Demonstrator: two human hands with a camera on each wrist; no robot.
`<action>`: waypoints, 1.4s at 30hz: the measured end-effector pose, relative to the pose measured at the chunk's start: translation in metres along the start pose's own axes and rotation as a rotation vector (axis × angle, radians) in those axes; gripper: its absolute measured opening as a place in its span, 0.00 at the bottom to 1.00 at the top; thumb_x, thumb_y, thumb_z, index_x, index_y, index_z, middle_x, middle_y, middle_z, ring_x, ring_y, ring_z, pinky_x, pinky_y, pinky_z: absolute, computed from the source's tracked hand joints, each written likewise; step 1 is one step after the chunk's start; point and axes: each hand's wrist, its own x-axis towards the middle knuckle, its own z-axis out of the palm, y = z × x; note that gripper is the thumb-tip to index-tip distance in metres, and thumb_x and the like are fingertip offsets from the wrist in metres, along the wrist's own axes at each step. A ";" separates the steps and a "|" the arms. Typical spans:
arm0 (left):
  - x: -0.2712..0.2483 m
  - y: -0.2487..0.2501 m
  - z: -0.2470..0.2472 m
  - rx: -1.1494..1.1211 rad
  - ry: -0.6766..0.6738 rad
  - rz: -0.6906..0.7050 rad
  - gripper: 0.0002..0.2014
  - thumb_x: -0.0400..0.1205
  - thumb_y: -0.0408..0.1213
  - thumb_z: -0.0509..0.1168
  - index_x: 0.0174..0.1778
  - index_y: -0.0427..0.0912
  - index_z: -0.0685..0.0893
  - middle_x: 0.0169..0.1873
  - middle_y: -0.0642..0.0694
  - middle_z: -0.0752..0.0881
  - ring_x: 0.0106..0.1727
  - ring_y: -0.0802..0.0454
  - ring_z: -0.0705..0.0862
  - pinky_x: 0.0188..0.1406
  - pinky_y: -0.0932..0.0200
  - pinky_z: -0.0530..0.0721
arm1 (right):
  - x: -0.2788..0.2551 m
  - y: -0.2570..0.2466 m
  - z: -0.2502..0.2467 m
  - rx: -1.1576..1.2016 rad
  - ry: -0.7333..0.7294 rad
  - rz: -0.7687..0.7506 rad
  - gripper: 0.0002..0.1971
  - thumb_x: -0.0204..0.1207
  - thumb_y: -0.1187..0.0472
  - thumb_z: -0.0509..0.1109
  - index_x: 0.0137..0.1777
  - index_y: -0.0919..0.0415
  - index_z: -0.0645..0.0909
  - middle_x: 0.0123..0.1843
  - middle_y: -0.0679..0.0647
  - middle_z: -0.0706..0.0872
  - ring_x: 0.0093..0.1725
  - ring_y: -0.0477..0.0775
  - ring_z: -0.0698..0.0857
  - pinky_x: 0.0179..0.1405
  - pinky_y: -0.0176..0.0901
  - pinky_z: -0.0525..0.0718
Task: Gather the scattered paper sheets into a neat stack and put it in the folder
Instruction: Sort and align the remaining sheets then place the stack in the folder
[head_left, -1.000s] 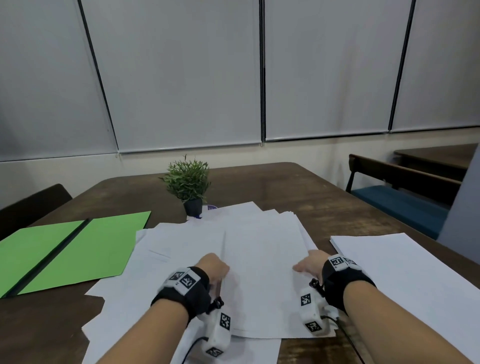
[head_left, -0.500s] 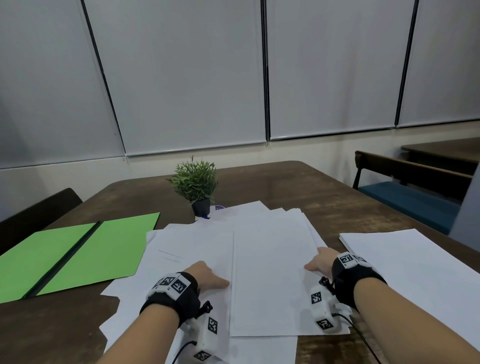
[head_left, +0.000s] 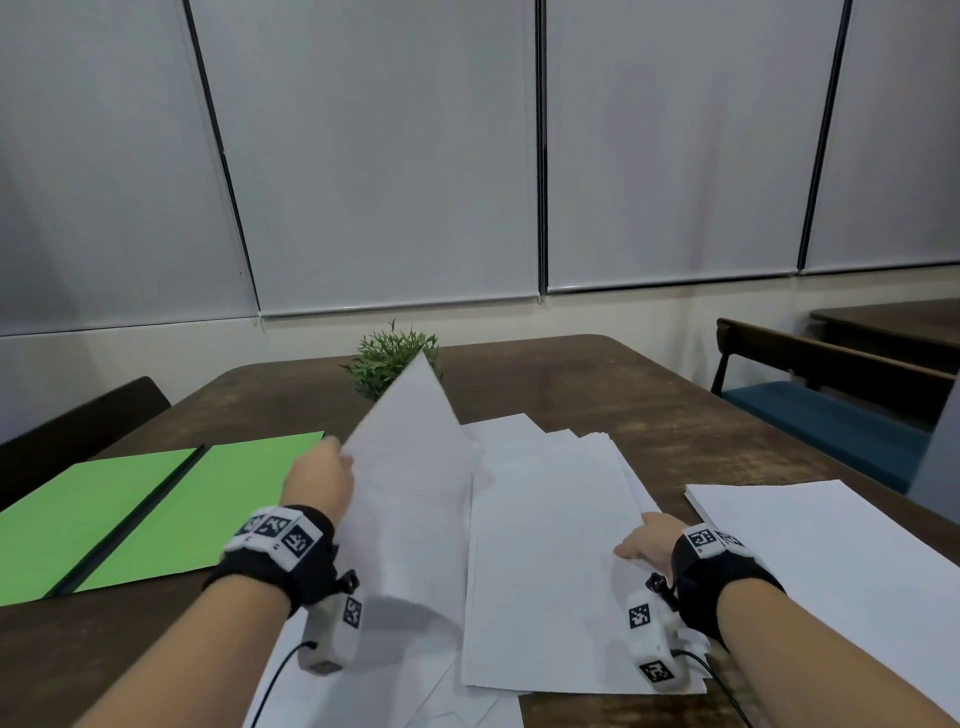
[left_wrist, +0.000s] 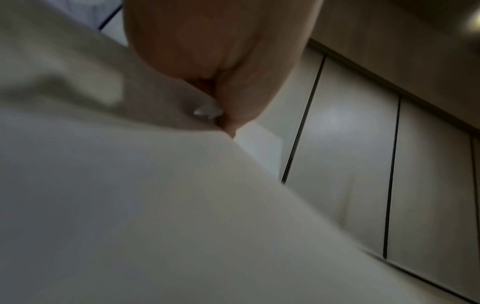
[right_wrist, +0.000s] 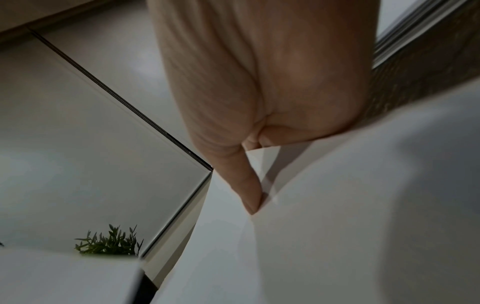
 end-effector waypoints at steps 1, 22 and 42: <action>0.005 0.003 -0.010 -0.051 0.064 -0.008 0.06 0.85 0.32 0.58 0.44 0.34 0.75 0.45 0.30 0.84 0.51 0.32 0.82 0.44 0.50 0.74 | 0.000 0.000 0.000 0.044 -0.007 0.016 0.26 0.76 0.57 0.72 0.71 0.64 0.71 0.70 0.59 0.77 0.67 0.59 0.79 0.59 0.41 0.78; -0.057 0.080 0.084 -0.302 -0.675 -0.112 0.12 0.80 0.43 0.65 0.48 0.36 0.78 0.47 0.38 0.81 0.56 0.37 0.84 0.61 0.45 0.84 | 0.020 0.011 0.006 0.197 -0.063 -0.064 0.30 0.58 0.54 0.82 0.61 0.63 0.83 0.53 0.56 0.89 0.49 0.58 0.89 0.51 0.48 0.88; -0.010 -0.051 0.057 0.160 -0.520 -0.082 0.27 0.69 0.51 0.77 0.60 0.40 0.84 0.59 0.44 0.86 0.61 0.47 0.83 0.59 0.59 0.79 | 0.036 0.022 0.004 0.220 -0.137 -0.101 0.31 0.41 0.56 0.85 0.50 0.61 0.87 0.52 0.58 0.91 0.53 0.62 0.89 0.61 0.59 0.85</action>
